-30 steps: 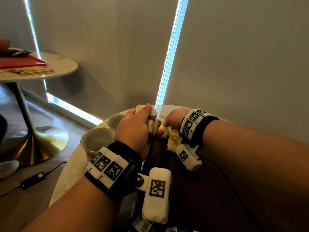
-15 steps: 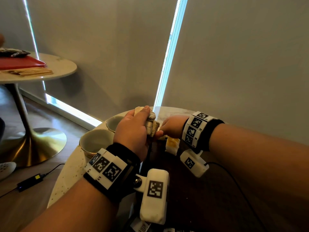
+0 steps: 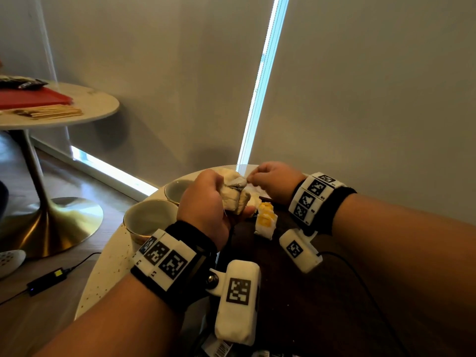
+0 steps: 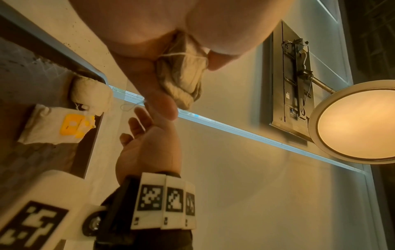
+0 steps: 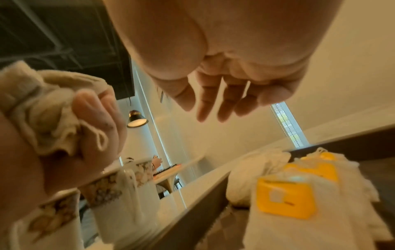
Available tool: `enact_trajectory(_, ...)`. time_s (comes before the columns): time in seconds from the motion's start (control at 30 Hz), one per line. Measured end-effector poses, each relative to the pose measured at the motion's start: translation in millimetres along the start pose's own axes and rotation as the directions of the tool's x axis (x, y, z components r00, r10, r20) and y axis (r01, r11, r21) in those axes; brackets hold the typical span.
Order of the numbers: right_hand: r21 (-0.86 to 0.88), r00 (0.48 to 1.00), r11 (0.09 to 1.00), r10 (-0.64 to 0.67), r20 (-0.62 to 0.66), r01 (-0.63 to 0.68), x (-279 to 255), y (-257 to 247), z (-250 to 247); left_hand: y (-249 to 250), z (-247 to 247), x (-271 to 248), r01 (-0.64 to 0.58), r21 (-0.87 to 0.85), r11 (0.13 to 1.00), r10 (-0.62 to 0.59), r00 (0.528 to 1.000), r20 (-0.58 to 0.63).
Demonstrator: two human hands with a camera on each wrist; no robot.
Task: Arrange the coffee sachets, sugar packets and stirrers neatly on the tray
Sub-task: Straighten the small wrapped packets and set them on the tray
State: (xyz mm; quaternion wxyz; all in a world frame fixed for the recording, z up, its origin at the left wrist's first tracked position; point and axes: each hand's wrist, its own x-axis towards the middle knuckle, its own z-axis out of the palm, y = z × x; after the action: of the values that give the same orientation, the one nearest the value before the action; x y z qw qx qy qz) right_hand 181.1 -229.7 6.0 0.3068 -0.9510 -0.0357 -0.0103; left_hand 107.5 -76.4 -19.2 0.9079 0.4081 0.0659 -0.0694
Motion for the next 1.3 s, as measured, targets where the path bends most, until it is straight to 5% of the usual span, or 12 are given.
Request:
enact_trajectory(0.1, 0.296, 1.0, 0.955, -0.019, -0.01, 0.022, -6.0, 2.9, -5.3, -2.3, 0.4, -0.9, -0.004, 0.067, 0.998, 0.003, 1.0, 0.015)
enact_trajectory(0.23, 0.662, 0.984, 0.748, -0.092, 0.151, -0.032, -12.4, 1.2, -8.7, -9.4, -3.1, 1.9, -0.175, 0.219, 0.96, 0.159, 0.983, 0.089)
enact_trajectory(0.37, 0.666, 0.949, 0.745, -0.184, 0.255, -0.035, -16.4, -1.1, -5.6, -9.2, -1.2, -1.8, -0.156, 0.257, 0.954, 0.136, 0.986, 0.094)
enact_trajectory(0.53, 0.633, 0.96, 0.774, -0.178, 0.216, 0.001, -19.7, -0.4, -8.1, -7.7, -1.2, -1.6, -0.129, 0.243, 0.962, 0.118, 0.991, 0.06)
enact_trajectory(0.97, 0.785, 0.954, 0.619, -0.226, 0.198, -0.016, -27.5, -2.8, -12.6, -10.3, -4.1, 3.6, -0.109, 0.29, 0.951, 0.101, 0.994, 0.044)
enact_trajectory(1.3, 0.676, 0.993, 0.737, -0.083, 0.086, 0.003, -29.6, -5.4, -18.9, -3.8, 2.1, -1.1, 0.047, 0.08, 0.996, -0.051, 0.998, 0.045)
